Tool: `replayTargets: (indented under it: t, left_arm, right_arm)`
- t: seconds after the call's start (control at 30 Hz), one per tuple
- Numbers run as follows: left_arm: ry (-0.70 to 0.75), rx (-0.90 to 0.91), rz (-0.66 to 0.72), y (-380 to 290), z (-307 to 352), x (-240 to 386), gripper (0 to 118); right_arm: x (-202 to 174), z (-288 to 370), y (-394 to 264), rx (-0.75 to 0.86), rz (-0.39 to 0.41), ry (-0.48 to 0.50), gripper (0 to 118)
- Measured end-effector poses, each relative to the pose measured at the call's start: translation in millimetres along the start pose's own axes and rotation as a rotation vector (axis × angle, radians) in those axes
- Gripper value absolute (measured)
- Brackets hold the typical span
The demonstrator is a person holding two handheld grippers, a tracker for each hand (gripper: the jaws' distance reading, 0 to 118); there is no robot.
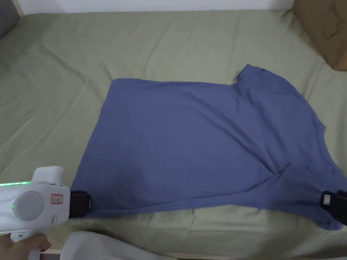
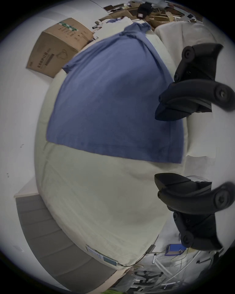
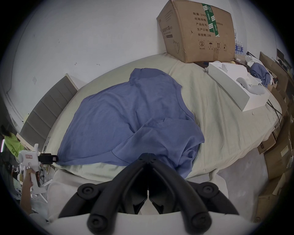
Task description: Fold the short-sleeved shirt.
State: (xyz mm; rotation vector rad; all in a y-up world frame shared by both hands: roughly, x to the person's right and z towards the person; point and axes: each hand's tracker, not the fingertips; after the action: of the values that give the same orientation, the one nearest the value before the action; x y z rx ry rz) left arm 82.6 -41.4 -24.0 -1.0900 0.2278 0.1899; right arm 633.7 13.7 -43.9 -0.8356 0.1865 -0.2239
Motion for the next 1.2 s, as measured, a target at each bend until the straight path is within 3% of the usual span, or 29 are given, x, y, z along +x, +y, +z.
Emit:
replayTargets:
  t: [0.1,0.23,0.3,0.37,0.47,0.53,0.67,0.73,0.83,0.9,0.93,0.97,1.0,1.1,1.2]
  left_arm:
    - [0.019,-0.009,-0.005,0.5,-9.8,6.3,68]
    - [0.041,0.017,-0.027,-1.6,-4.2,10.7,32]
    - [0.039,0.02,-0.043,-1.9,1.4,17.6,28]
    - [0.031,0.023,-0.033,1.3,3.3,19.2,5]
    - [0.011,0.046,-0.025,1.1,11.3,20.9,3]
    - [0.003,0.056,-0.031,-0.9,20.9,23.7,3]
    - [-0.009,0.077,0.006,7.0,28.8,15.8,3]
    - [-0.024,0.076,0.017,9.1,32.0,13.6,3]
    - [-0.013,0.08,-0.004,8.4,35.3,18.3,3]
    - [-0.01,0.077,-0.015,8.8,35.4,19.2,3]
    - [-0.008,0.075,-0.017,11.2,36.9,21.1,3]
    - [-0.006,0.075,-0.017,11.1,36.7,21.2,3]
    - [-0.006,0.074,-0.013,10.8,36.0,20.9,3]
    - [-0.012,0.063,0.004,10.8,32.7,19.8,3]
    - [-0.015,0.057,0.009,7.0,34.6,18.8,3]
  right_arm:
    - [3.5,2.8,-1.6,-0.002,0.013,-0.018,0]
    - [16.2,6.0,-1.2,0.007,-0.03,-0.043,0]
    - [23.4,7.4,0.1,0.015,-0.048,-0.059,0]
    - [28.3,8.1,1.6,0.017,-0.048,-0.082,0]
    - [34.7,9.5,2.5,-0.002,-0.033,-0.103,3]
    - [38.5,11.5,0.6,-0.003,-0.024,-0.126,23]
    - [45.8,7.5,-0.2,-0.022,-0.058,-0.111,97]
    - [44.9,3.6,0.0,-0.028,-0.058,-0.105,103]
    - [42.8,-8.4,2.1,-0.049,-0.026,-0.108,102]
    - [39.0,-17.2,2.0,-0.071,0.005,-0.098,87]
    - [37.6,-21.3,2.2,-0.078,0.02,-0.096,66]
    - [37.5,-26.1,2.7,-0.088,0.039,-0.093,36]
    - [35.8,-31.9,2.5,-0.104,0.062,-0.104,17]
    - [40.1,-51.0,4.2,-0.187,0.053,-0.122,6]
    - [41.5,-43.4,9.9,-0.151,0.049,-0.09,4]
